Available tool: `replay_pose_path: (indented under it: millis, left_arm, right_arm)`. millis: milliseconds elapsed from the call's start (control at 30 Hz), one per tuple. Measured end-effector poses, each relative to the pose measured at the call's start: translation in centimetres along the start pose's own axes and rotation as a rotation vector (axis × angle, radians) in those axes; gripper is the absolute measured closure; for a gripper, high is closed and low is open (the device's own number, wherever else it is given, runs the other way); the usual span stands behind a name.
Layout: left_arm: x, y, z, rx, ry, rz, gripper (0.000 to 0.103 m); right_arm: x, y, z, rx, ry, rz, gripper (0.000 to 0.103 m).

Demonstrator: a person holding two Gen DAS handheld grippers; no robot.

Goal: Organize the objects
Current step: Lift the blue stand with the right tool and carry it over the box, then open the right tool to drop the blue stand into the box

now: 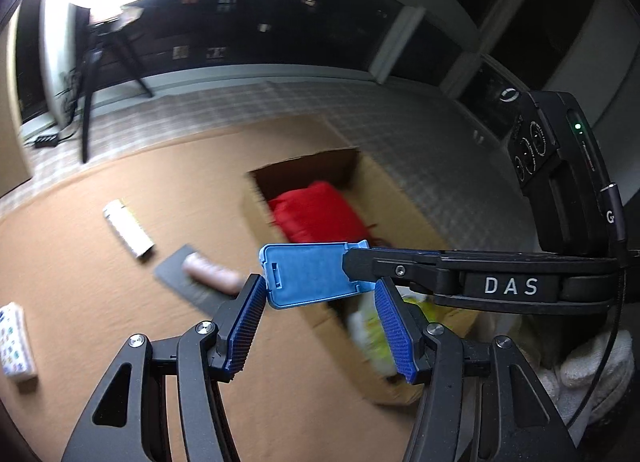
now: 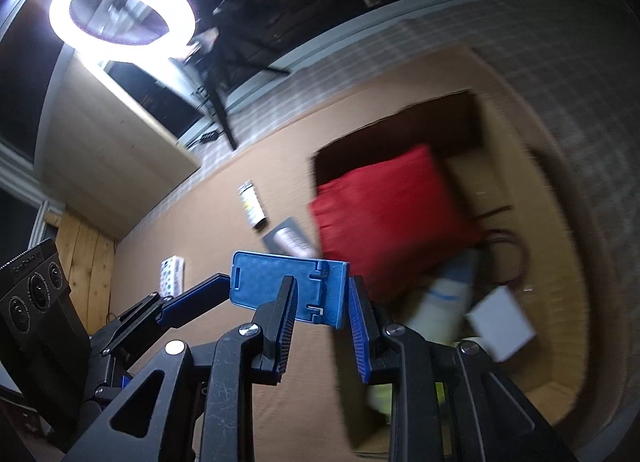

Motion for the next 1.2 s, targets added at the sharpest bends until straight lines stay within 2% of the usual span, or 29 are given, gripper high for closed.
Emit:
replay_pose_path:
  millis: [333,600,767,933,1200]
  left_arm:
    - [-5.8,-4.6,-1.4,-0.045,0.047,0.058,0.043]
    - [-7.8,-6.5,-1.4,-0.061,0.071,0.080,0.043]
    - [-7.6,-6.7,-1.0,-0.066,0.073,0.074,0.043]
    - [-6.6,-6.6,-0.8,-0.063,0.062,0.066,0.043]
    - [-3.8,-5.4,-0.1,-0.041,0.041,0.041,0.043]
  right_arm:
    - [1.3,-6.4,-1.0,-0.079,-0.024,0.043,0.079]
    - [2.1,-8.4,-1.1,-0.090,-0.045,0.058,0.077]
    - [2.7,-8.7,-1.0,-0.103,-0.060,0.065,0.076]
    - [3.2,-8.3,-0.8,-0.092,-0.071,0.068,0.066]
    - [3.2,-5.9,0.0,-0.048,-0.067,0.060,0.057]
Point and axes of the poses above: each gripper's, at about its wrist camera, not at the fingertips, and x roughly against the way its jaws point, y to its left, z to its underside, the point moved 6 cm from there along -x, roughly the way its jaws point, and after that the axes turned 14 degrees about z, right-handed, at the moved point
